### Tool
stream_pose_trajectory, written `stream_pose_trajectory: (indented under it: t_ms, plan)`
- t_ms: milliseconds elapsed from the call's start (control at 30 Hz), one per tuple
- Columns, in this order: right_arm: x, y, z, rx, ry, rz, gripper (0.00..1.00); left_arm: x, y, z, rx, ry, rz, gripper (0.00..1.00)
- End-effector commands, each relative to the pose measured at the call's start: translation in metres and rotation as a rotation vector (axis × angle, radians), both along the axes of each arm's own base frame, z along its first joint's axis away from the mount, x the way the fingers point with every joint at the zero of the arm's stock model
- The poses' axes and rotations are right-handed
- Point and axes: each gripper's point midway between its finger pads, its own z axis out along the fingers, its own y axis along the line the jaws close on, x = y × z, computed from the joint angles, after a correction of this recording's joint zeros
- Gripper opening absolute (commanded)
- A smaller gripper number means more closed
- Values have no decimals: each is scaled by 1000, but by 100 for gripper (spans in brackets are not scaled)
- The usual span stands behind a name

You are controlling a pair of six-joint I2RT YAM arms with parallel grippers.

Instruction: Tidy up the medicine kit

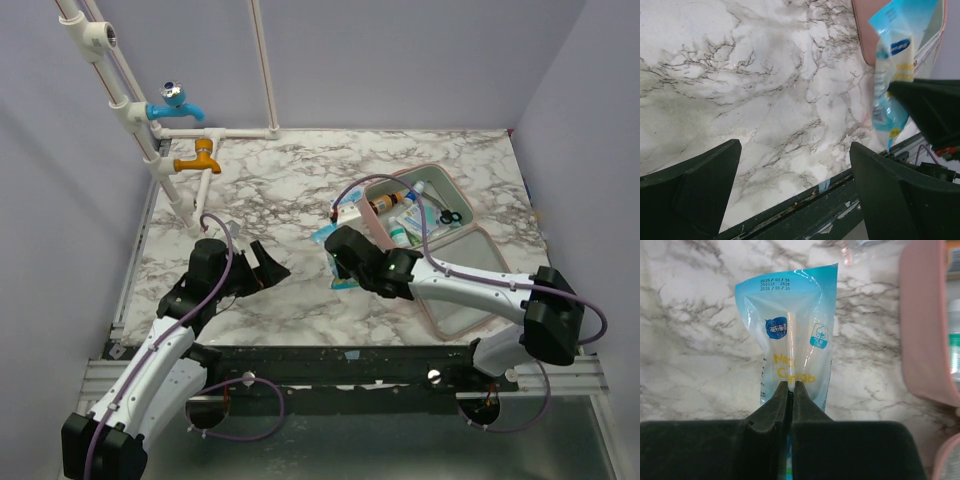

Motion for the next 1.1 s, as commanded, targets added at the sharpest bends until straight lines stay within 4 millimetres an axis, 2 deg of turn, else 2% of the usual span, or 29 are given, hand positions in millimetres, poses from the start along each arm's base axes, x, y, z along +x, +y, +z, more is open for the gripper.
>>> stream_pose_trajectory:
  t_ms: [0,133,267,400,500,700,800,1067]
  plan:
    - [42,-45,27,-102,-111,-82,1,2,2,6,12,-27,4,93]
    - [78,-75,38,-113,-137,-107,1,0,1,5,1,-27,-3,93]
    - [106,-98,52,-129,-196,-135,1,-1,0,4,-6,-27,-8,93]
    - [130,-108,66,-94,-236,-85,1,-2,-3,5,-18,-34,-21,93]
    - [148,-123,67,-178,-267,-65,1,-3,-4,5,-22,-30,-34,93]
    - [186,-167,54,-274,-231,-90,1,-4,-9,7,-52,-37,-50,93]
    - [198,-189,45,-340,-219,-92,1,-5,-10,8,-61,-44,-60,93]
    - [225,-237,4,-404,-133,-125,1,-7,-16,17,-96,-63,-85,93]
